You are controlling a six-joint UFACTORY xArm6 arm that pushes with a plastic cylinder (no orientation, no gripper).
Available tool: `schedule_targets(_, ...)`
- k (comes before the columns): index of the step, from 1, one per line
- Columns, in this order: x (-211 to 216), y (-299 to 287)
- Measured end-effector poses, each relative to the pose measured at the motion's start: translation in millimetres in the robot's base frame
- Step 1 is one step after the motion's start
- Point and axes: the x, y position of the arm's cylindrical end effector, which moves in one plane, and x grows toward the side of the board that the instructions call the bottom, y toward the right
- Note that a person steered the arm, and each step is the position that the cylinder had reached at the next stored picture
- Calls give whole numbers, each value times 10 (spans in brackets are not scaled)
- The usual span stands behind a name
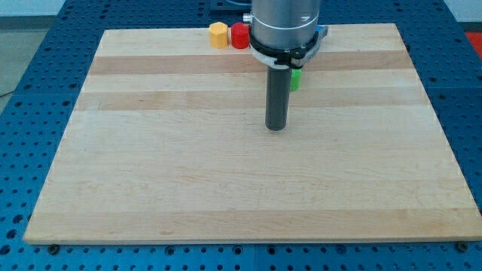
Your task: Move the green circle towards top center
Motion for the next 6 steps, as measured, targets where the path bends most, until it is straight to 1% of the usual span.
schedule_targets(1, -2, 9)
schedule_targets(2, -178, 762)
schedule_targets(3, -704, 1429)
schedule_targets(4, -1136, 1469)
schedule_targets(5, -1131, 1050)
schedule_targets(6, -965, 397)
